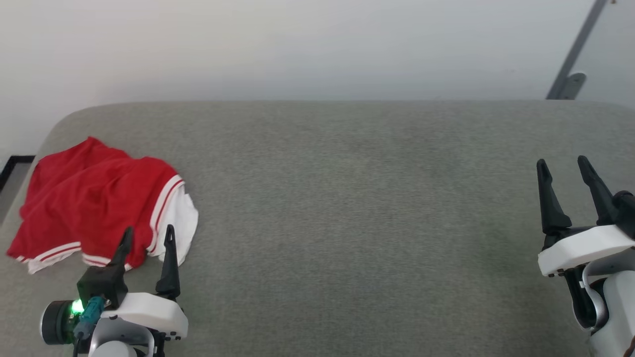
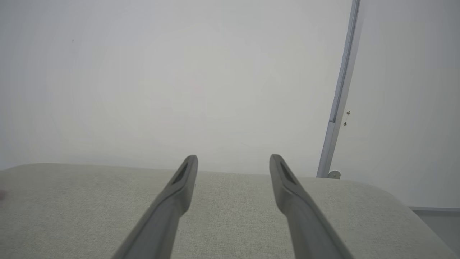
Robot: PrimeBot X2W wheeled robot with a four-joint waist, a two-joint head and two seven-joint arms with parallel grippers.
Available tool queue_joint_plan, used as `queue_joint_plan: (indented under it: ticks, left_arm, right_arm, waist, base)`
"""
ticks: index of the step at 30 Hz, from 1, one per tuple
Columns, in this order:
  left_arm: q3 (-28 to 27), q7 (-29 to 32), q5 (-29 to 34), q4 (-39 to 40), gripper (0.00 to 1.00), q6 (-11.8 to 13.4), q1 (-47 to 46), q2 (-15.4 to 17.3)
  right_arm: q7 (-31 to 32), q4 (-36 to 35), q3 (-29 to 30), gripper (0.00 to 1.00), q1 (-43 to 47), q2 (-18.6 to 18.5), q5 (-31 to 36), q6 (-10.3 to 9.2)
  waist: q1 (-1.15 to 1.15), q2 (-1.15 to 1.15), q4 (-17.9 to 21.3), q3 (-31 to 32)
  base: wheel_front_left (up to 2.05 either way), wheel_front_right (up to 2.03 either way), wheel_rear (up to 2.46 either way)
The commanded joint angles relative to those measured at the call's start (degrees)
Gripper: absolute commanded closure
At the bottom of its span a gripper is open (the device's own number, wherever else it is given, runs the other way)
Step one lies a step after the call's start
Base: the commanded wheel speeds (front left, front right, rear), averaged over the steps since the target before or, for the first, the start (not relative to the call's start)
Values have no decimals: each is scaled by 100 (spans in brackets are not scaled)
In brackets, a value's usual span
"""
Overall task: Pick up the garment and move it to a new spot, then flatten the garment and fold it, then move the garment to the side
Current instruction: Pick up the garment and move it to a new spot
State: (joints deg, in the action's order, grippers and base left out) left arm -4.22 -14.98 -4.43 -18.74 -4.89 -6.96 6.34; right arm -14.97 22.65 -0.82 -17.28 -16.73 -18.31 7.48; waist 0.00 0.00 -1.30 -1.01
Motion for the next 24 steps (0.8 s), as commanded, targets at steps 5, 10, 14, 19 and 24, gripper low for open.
queue_joint_plan:
  ticks: [5, 10, 14, 19, 24]
  left_arm:
    - [-92, -31, 44, -70, 0, -11, -106, -55]
    - [-181, -31, 79, -46, 0, 82, -64, -148]
    - [-234, -31, 58, -95, 0, 92, 22, -189]
    - [-342, -31, 14, -95, 0, 112, 131, -231]
    - [-413, -31, -31, 6, 0, 160, 233, -282]
  right_arm:
    - [-28, 6, -50, 0, -20, 55, -115, 2]
    - [-28, 20, -250, 0, -84, 131, -221, 2]
    - [-28, 49, -433, 0, -28, 184, -317, 2]
    - [-28, 84, -644, 0, 11, 315, -405, 2]
    - [-28, 121, -854, 0, 19, 475, -483, 2]
  waist:
    - [0, 0, -451, -61]
    - [0, 0, -1070, -118]
    - [0, 0, -1535, -62]
    - [0, 0, -2077, 1]
    - [0, 0, -2557, 63]
  base:
    - [0, 0, 0]
    - [0, 0, 0]
    - [0, 0, 0]
    - [0, 0, 0]
    - [0, 0, 0]
